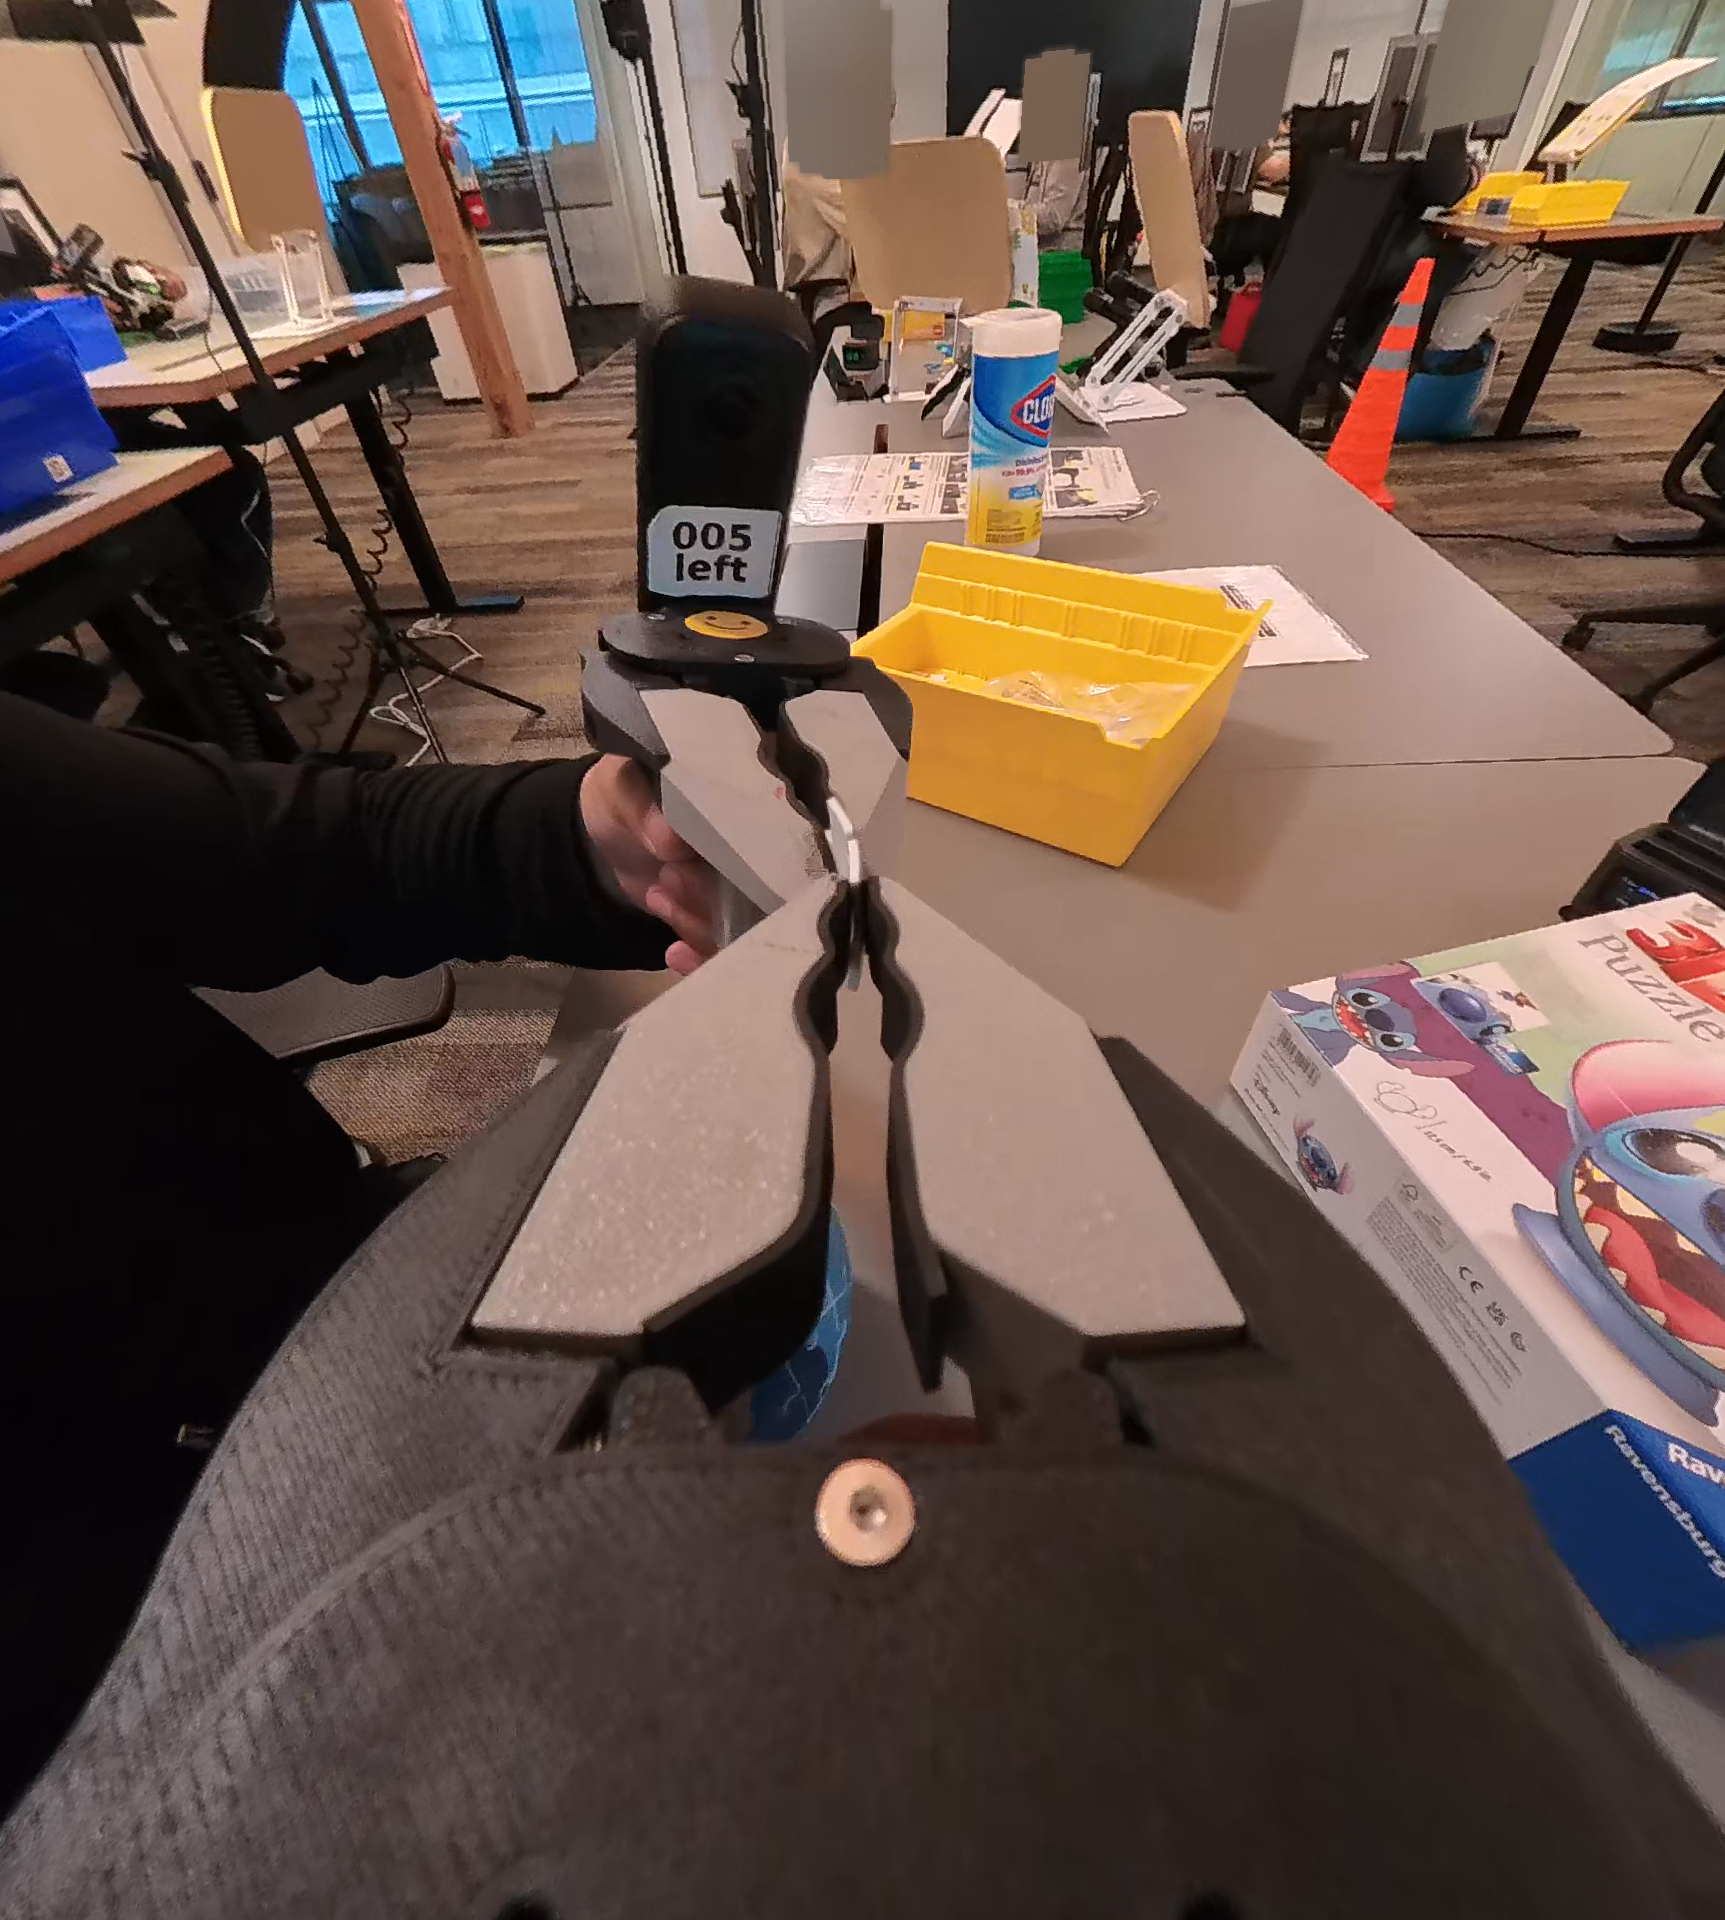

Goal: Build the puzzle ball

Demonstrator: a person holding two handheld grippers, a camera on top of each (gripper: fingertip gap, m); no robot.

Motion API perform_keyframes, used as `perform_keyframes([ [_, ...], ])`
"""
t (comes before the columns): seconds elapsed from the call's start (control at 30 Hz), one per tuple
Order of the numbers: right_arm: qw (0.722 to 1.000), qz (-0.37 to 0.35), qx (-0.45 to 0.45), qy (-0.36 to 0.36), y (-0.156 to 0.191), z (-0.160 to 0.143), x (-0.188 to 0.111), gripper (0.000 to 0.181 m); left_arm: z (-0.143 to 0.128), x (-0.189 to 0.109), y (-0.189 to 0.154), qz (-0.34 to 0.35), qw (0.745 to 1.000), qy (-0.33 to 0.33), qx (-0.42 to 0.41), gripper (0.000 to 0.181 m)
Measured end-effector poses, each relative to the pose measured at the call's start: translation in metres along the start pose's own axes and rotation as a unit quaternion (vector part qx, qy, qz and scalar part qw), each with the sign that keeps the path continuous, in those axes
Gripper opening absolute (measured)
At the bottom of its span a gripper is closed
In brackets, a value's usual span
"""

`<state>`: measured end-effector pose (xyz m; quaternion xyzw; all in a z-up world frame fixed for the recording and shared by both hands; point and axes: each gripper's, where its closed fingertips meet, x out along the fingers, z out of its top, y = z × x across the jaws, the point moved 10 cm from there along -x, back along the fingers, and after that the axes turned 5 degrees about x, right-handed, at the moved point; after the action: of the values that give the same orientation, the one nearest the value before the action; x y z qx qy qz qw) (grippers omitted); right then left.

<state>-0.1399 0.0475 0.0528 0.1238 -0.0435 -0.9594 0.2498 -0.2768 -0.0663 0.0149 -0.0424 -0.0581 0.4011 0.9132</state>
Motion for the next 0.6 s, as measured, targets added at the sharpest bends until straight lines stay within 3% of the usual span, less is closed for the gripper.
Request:
perform_keyframes([
  [0.2, 0.999, -0.013, -0.020, 0.043, 0.004, -0.002, 0.001, 0.000, -0.001, -0.003, -0.004, 0.010, 0.998, 0.056, 0.036, 0.008],
  [0.6, 0.999, -0.006, -0.026, 0.047, 0.010, -0.001, -0.002, 0.000, 0.001, -0.008, -0.015, 0.027, 0.995, 0.054, 0.083, 0.000],
])
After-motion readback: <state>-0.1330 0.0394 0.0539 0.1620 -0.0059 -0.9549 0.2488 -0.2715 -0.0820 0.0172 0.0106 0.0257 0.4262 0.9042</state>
